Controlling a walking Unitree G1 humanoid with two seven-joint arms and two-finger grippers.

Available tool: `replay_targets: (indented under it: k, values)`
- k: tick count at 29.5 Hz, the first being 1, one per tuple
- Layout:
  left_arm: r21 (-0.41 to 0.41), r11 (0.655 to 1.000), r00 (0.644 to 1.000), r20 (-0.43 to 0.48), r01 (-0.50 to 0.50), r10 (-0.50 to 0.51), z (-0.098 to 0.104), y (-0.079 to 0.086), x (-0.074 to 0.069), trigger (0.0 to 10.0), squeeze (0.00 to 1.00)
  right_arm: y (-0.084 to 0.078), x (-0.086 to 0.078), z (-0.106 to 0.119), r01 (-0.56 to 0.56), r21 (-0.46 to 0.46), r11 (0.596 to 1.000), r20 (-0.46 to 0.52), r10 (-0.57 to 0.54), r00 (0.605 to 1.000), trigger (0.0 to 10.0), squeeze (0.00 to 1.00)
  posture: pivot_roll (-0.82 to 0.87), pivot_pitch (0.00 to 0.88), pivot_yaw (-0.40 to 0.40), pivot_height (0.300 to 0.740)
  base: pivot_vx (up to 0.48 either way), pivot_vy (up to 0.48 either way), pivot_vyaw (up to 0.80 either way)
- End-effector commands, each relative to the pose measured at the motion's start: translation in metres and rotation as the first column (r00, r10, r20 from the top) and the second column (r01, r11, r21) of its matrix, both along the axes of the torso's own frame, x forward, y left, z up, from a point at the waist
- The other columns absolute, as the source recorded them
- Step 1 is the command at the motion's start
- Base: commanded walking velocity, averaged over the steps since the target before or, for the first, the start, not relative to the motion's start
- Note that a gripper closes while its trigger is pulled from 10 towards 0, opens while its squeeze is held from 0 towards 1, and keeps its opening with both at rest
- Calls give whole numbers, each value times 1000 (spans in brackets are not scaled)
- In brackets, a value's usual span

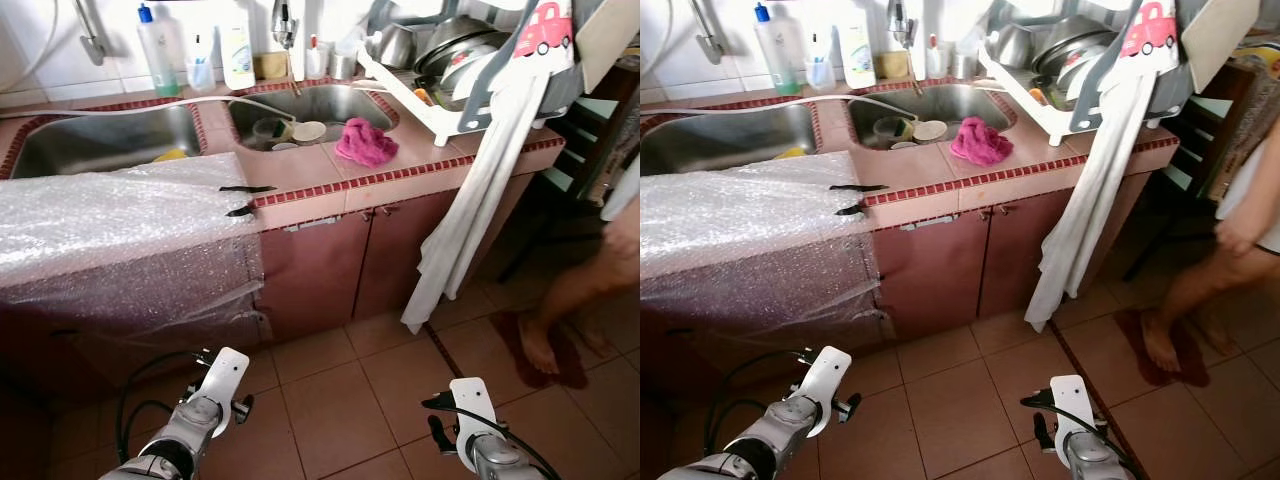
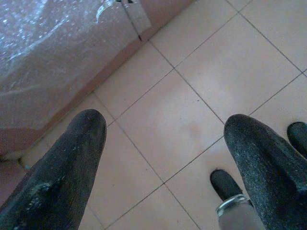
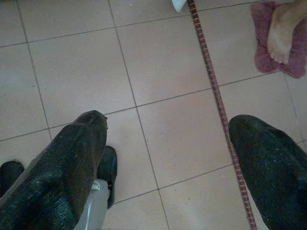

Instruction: Kitchen organization

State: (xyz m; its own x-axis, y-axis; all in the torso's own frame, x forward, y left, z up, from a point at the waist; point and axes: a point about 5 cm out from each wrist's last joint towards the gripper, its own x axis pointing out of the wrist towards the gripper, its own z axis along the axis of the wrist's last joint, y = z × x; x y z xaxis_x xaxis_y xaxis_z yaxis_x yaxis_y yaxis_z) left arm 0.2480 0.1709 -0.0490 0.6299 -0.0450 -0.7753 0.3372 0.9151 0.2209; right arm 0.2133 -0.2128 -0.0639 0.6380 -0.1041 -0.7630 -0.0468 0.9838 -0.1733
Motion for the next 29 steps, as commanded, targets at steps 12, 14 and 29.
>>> replay_targets:
  k: [12, 14, 29]
  values:
    - [27, 999, 1000, 1, 19, -19, 0, 4, -1, 10000, 0, 0, -6, -3, -4, -8, 1000, -15, 4, 1000, 10000, 0, -6, 0, 15, 740, 0, 0, -763]
    - [29, 999, 1000, 1, 21, -21, 0, 5, -1, 10000, 0, 0, -6, -3, -3, -7, 1000, -14, 3, 1000, 10000, 0, -6, 0, 14, 740, 0, 0, -763]
    - [33, 999, 1000, 27, 11, -12, 1, 4, 1, 10000, 0, 0, -8, -4, -41, -18, 999, -21, 41, 999, 10000, 0, -7, 0, 11, 740, 0, 0, -88]
